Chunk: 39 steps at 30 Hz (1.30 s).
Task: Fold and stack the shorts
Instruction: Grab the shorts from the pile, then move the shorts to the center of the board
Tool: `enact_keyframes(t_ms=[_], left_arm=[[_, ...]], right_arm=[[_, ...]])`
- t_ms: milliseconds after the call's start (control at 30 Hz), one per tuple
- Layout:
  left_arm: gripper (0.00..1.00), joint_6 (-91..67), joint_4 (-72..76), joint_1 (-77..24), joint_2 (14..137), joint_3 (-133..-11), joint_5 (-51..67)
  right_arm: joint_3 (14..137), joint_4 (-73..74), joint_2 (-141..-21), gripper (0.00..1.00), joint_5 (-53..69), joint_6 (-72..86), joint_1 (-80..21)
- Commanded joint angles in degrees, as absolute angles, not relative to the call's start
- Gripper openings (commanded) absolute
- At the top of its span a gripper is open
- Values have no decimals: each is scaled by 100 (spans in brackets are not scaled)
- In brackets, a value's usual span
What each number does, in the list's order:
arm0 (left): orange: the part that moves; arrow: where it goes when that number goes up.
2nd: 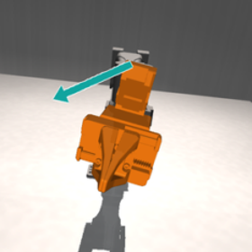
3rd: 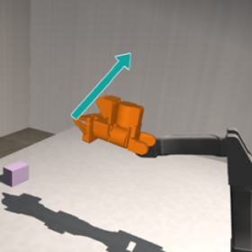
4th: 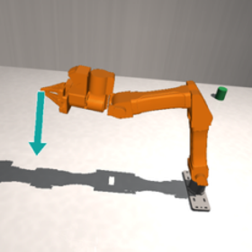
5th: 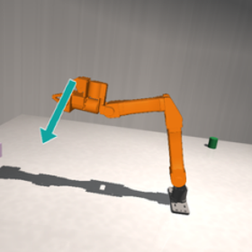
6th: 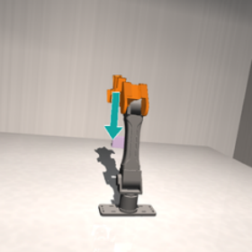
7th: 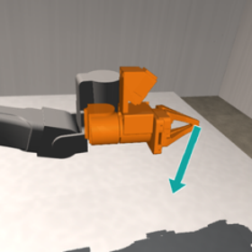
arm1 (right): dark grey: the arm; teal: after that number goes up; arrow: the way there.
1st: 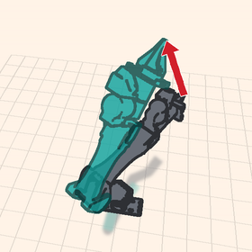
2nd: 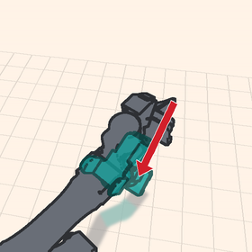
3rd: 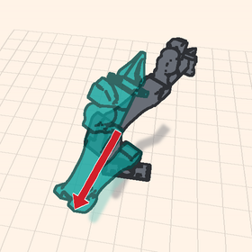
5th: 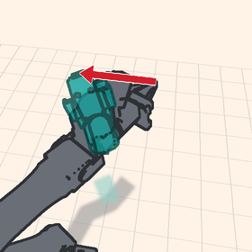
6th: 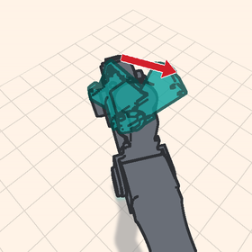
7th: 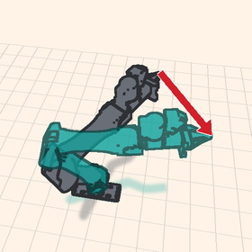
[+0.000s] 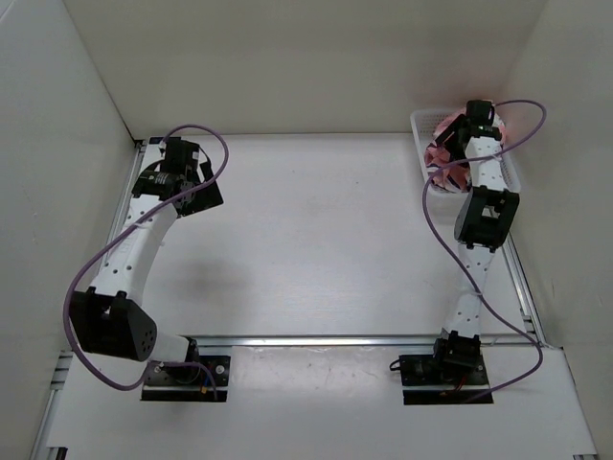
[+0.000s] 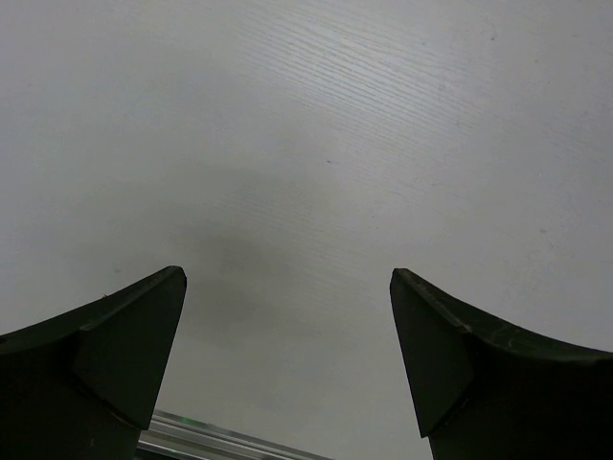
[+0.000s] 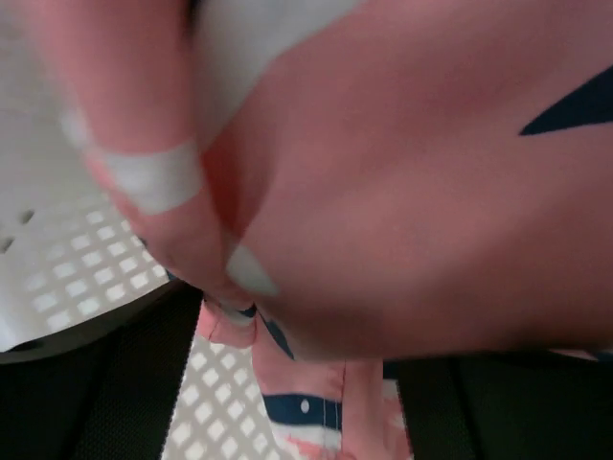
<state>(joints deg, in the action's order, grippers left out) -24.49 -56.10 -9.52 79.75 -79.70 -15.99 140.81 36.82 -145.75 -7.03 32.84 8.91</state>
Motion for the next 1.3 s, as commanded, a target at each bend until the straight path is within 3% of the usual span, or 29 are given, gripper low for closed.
enact_keyframes(t_ms=[0,33,167,200,467,567,700,867,1033,1100,1167,1267], left_arm=[[100,-2479,-5537,-958,8085,-8244,-1591],[100,-2479,-5537,-958,8086,-8244,-1591],[100,-2645,-5537,-958,8200,-8244,-1591],[100,-2706,-5537,-958,8200,-8183,-1460],[100,-2760,-5590,-1011,7761,-8068,-1406],[100,-2759,-5852,-1011,7638,-8121,-1652],[100,-2883,-6258,-906,7690,-8367,-1863],[100,-2936,-6311,-318,7690,-8857,-1286],[100,-2865,-6477,158,7585,-9650,-984],[100,-2813,-6478,158,7524,-9712,-853],[100,-2812,-6408,158,7463,-9598,-766],[100,-2812,-6407,158,7462,-9282,-606]], right_arm=[[14370,3147,-14703,76,-580,3489,870],[14370,3077,-14704,58,-580,3489,870],[14020,3023,-14266,4,-694,3489,870],[13853,3023,-14082,0,-755,3428,870],[12718,2961,-11455,0,-678,2734,580],[12718,3041,-10288,0,485,2664,527],[12910,3330,-9572,0,1475,2479,107],[12859,3928,-9185,0,1811,2355,-1000],[11271,3551,-8719,0,1381,2644,-2775],[11197,3551,-9060,33,1327,2698,-3101],[11512,3726,-9655,87,1187,2681,-3155],[12894,4949,-10744,99,418,2575,-3155]])
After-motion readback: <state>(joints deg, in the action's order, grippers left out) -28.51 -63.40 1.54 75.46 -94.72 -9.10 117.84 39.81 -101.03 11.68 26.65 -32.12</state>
